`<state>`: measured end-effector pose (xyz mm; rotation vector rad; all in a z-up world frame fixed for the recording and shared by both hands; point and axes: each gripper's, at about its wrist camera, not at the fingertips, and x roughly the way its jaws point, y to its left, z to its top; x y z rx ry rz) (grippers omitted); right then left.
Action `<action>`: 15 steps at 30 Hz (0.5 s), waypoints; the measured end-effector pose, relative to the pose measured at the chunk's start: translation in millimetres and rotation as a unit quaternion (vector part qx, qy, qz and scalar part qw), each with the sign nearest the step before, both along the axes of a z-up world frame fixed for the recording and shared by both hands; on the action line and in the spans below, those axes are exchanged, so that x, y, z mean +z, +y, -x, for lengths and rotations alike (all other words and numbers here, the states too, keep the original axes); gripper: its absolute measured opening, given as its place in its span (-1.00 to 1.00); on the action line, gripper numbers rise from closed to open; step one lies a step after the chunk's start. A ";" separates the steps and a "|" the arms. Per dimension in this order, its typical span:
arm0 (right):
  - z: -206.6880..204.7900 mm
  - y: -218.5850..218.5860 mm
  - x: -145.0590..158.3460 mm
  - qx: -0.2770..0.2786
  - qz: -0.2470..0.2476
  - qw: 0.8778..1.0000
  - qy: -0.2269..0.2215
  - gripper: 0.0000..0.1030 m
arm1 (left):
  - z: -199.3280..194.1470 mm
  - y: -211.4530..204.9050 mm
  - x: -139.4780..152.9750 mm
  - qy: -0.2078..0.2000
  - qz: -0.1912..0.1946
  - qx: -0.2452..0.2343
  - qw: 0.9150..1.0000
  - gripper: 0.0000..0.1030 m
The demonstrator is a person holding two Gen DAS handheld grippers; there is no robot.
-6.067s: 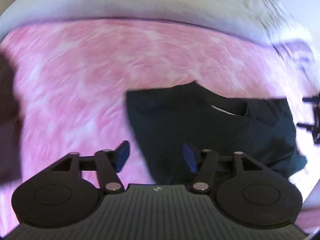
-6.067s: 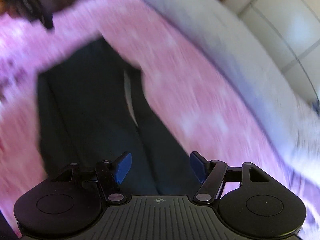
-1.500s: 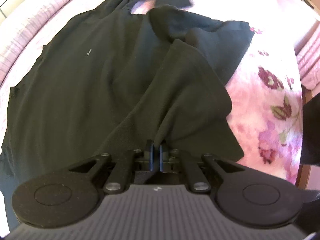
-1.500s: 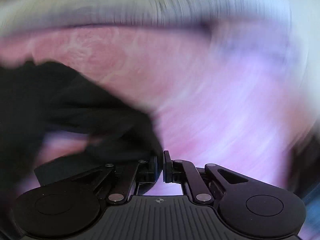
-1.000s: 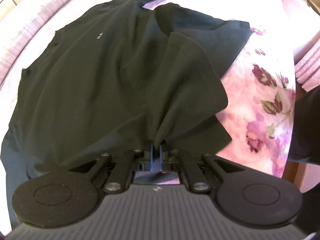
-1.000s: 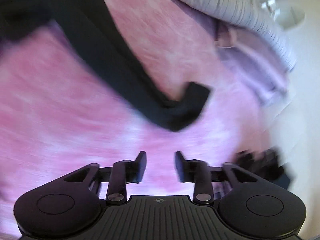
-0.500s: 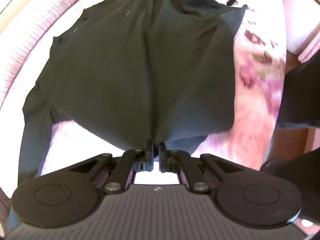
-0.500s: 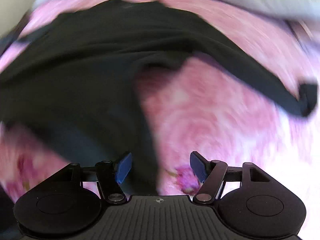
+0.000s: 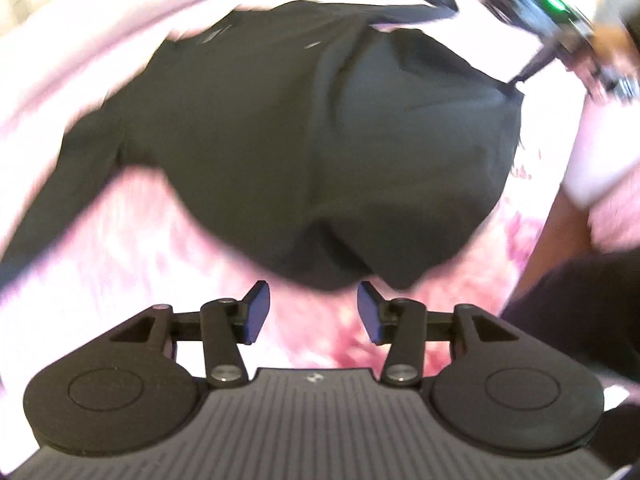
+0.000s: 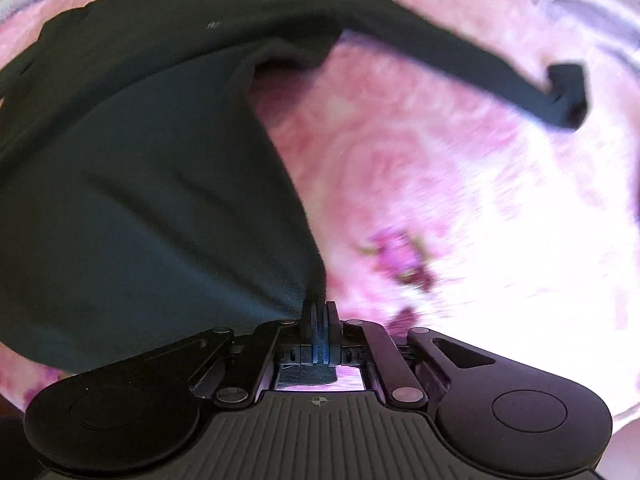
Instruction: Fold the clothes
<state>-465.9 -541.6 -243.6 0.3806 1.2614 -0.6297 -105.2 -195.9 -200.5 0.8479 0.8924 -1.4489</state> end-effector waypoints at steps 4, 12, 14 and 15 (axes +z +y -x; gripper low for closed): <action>16.1 -6.7 9.8 -0.013 0.031 0.999 0.018 -1.00 | -11.8 -0.2 -24.9 0.063 -0.010 0.119 0.991 -0.02; 31.3 -19.3 -3.1 0.023 0.011 0.999 0.019 -1.00 | -17.3 -49.0 -74.5 0.142 -0.019 0.225 0.964 -0.14; 32.8 -20.5 8.9 0.028 0.006 0.999 0.014 -1.00 | -17.0 -51.6 -69.8 0.141 -0.031 0.226 0.963 -0.95; 33.5 -21.2 14.8 0.031 0.003 0.999 0.011 -1.00 | -18.3 -48.0 -61.0 0.142 -0.038 0.226 0.963 -0.95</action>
